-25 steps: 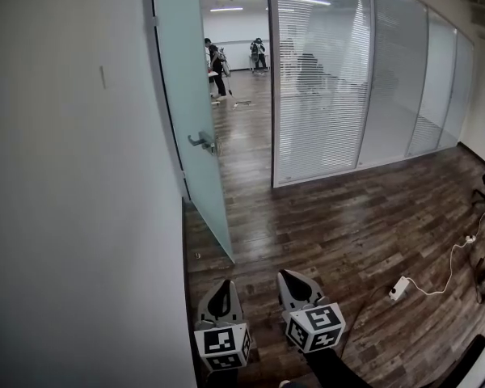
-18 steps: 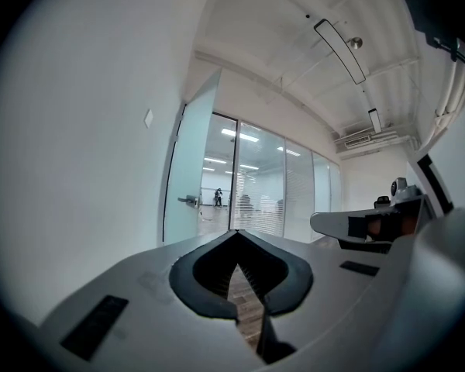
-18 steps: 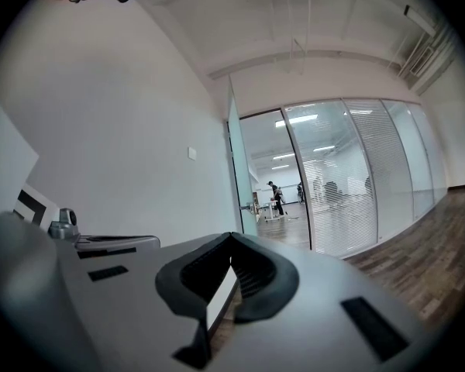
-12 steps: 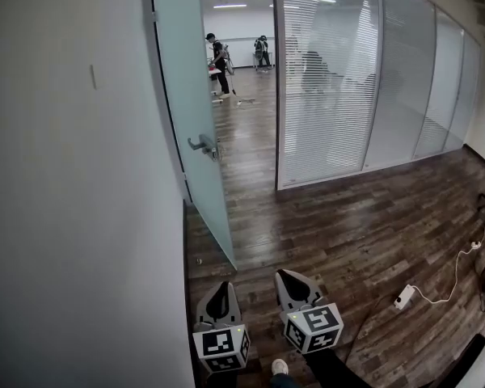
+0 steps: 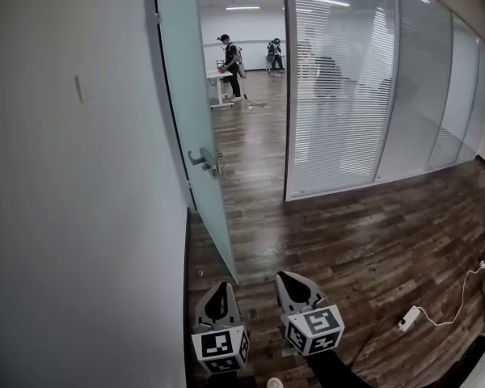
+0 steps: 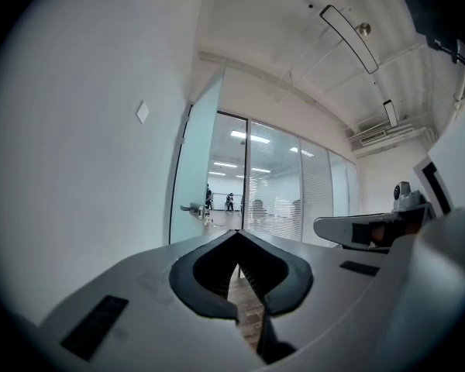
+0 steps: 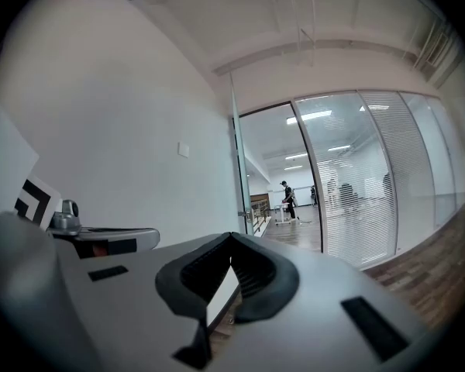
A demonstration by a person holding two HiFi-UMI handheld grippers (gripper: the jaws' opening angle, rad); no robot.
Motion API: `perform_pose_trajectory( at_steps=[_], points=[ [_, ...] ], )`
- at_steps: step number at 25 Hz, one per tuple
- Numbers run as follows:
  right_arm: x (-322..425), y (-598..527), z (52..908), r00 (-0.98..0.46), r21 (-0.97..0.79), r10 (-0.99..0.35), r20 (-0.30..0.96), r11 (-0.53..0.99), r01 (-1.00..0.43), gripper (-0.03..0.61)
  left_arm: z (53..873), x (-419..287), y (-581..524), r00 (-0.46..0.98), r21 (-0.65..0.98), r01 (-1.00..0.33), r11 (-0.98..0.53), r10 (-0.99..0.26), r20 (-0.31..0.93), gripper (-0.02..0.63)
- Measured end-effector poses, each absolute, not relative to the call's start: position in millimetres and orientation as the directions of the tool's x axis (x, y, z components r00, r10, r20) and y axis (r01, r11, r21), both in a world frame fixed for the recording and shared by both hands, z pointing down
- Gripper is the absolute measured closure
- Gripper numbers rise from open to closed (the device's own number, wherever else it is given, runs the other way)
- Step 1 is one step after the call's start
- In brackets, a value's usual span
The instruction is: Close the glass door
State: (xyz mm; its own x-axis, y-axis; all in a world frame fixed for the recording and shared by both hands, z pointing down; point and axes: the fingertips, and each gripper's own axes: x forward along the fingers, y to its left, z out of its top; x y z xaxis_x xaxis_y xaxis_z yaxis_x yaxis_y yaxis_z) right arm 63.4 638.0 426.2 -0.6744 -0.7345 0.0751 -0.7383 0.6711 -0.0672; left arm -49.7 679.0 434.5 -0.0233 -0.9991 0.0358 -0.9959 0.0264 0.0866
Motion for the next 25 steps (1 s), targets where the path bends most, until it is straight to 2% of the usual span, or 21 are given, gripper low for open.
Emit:
perform_pose_trajectory(
  at_steps=[13,25],
  points=[
    [39,570,433,-0.688,-0.093,-0.721,0.082,0.682,-0.725,0.580,444,-69,612,-0.023,0.086,-0.996,0.029,-0.998,0.064,0.617],
    [-40,460,418,-0.654,-0.076,-0.754,0.064,0.650,-0.756,0.580,430,-154,497,0.009,0.102,-0.995,-0.004,-0.999,0.044,0.617]
  ],
)
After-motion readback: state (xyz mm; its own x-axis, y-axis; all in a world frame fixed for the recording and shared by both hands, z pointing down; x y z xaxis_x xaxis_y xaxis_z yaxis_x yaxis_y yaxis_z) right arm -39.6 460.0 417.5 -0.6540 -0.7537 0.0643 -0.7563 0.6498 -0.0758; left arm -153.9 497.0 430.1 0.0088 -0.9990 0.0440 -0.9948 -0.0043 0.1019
